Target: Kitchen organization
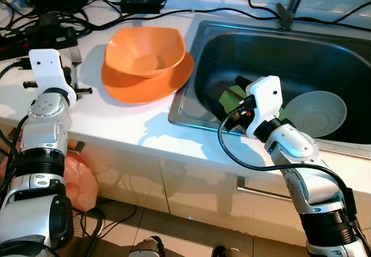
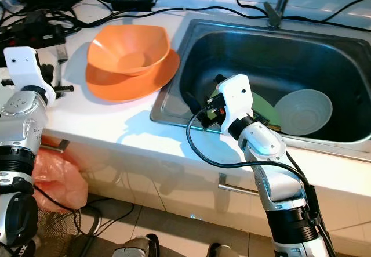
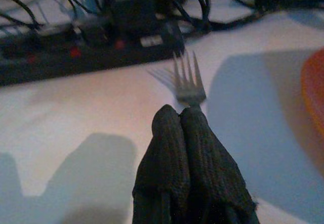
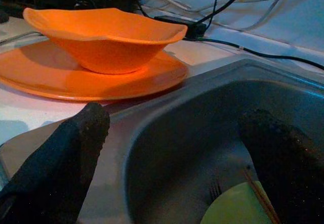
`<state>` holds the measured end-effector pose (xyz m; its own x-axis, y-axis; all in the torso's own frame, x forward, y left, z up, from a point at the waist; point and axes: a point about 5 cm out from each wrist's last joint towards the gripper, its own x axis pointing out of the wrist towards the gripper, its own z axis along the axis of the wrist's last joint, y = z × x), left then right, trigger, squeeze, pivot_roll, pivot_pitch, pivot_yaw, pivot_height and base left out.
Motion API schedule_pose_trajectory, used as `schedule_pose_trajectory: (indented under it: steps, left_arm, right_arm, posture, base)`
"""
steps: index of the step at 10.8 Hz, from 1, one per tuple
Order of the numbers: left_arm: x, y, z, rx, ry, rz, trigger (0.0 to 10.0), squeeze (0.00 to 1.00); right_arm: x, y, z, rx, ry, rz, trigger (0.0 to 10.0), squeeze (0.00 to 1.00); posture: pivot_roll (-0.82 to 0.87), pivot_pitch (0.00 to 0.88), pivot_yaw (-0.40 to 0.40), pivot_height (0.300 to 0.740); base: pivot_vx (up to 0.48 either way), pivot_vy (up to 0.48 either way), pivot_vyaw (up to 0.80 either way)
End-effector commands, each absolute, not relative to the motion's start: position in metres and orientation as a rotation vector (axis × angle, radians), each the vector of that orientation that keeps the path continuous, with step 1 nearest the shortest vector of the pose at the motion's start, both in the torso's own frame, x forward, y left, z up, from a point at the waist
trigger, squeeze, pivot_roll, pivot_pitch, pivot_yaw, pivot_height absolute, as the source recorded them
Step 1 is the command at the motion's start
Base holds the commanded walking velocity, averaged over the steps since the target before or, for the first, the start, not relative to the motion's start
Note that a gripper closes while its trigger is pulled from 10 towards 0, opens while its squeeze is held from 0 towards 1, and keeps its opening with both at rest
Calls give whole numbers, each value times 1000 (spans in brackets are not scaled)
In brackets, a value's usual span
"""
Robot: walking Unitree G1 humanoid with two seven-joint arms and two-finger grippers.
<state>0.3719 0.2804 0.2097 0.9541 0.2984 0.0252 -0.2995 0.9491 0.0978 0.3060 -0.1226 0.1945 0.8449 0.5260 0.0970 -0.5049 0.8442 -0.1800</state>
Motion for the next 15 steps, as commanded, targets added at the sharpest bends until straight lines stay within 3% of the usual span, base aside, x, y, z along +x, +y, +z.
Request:
schedule_pose_trajectory:
  steps: [1,2,3,4,15]
  left_arm:
    - [371,282,219,128,-56,318,0,0]
    - [371,279,221,135,-52,300,78,0]
    - [372,278,212,83,-7,287,4941,0]
    - [373,278,208,36,12,254,10000,1000]
    - [390,281,205,-28,202,192,10000,1000]
  right_arm:
    - [307,-122,197,-157,-156,549,10000,686]
    - [308,-122,197,-158,-158,547,10000,682]
    - [309,-121,197,-158,-161,548,10000,678]
    - [310,-120,197,-159,-164,550,10000,667]
    - [299,-122,192,-145,-154,520,10000,624]
  posture:
    - [123,124,27,740]
    - [127,117,27,740]
    - [126,115,28,740]
    - [125,112,27,740]
    - [112,151,78,740]
  base:
    - [0,0,0]
    - [0,0,0]
    - [0,0,0]
    - [0,0,0]
    - [0,0,0]
